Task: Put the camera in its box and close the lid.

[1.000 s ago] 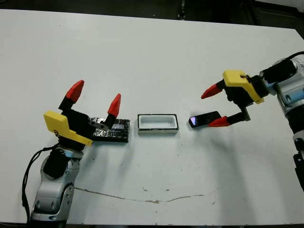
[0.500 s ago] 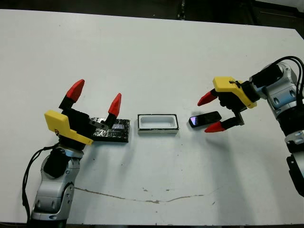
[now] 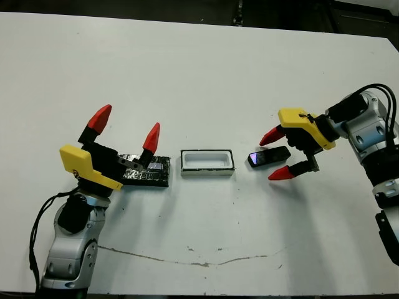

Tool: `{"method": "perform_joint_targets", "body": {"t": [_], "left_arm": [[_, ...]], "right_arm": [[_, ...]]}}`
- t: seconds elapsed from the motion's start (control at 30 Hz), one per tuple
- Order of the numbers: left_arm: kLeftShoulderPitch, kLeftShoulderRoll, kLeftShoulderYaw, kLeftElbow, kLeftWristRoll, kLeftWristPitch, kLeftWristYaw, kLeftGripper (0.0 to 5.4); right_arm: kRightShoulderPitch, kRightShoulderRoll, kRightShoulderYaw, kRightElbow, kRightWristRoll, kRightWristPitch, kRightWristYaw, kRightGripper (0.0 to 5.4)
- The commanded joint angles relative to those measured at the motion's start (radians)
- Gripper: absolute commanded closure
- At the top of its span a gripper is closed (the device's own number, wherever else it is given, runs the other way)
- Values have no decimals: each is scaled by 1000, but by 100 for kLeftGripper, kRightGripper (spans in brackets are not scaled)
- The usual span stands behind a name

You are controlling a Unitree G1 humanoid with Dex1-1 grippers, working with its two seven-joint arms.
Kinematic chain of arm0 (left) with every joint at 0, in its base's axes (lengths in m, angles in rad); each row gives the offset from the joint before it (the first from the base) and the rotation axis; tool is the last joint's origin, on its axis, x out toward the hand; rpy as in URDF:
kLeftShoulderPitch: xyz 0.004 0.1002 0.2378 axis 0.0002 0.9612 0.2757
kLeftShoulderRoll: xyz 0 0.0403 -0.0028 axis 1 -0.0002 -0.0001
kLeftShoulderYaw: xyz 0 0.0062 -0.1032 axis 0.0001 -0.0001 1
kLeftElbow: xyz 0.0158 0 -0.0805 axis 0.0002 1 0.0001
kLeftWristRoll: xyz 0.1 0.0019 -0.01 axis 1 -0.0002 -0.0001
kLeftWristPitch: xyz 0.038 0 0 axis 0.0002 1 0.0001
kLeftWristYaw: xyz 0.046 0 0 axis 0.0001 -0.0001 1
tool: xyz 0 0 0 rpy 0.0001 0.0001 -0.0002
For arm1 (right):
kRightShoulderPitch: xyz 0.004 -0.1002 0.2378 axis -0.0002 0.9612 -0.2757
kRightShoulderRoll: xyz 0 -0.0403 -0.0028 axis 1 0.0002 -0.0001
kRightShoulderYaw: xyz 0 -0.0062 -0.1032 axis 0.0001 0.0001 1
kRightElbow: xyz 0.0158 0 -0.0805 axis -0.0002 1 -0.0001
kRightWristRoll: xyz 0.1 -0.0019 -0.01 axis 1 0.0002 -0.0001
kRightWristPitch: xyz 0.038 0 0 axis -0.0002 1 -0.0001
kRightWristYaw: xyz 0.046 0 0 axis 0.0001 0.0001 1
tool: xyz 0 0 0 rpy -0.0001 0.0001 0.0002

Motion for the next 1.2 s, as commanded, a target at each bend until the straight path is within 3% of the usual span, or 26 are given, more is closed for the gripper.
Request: {"method": "perform_joint_targets", "body": {"t": [0.03,0.4,0.7,0.8,0.93,1.1,1.2], "left_arm": [[12,-1,0,7,0,-5,-2,0],[11,-2,4,10,-7,-5,-2,0],[11,-1,5,16,-5,-14,-5,0],[13,-4,7,11,-6,-9,3,0],[10,-5,9,22,-18,-20,-8,0],[14,-4,9,18,-20,-17,-5,0],[15,-3,9,21,-19,-20,-5,0]], "right_arm": [[29,-6,-8,-3,0,19,-20,72],[80,-19,-34,-61,15,-21,-79,236],[89,-71,-13,-197,-16,82,-49,371],[103,-96,-16,-256,-4,96,-37,373],[143,-111,-77,-344,70,179,-49,373],[216,-92,-228,-470,230,289,-136,373],[226,-103,-262,-541,268,332,-184,373]]}}
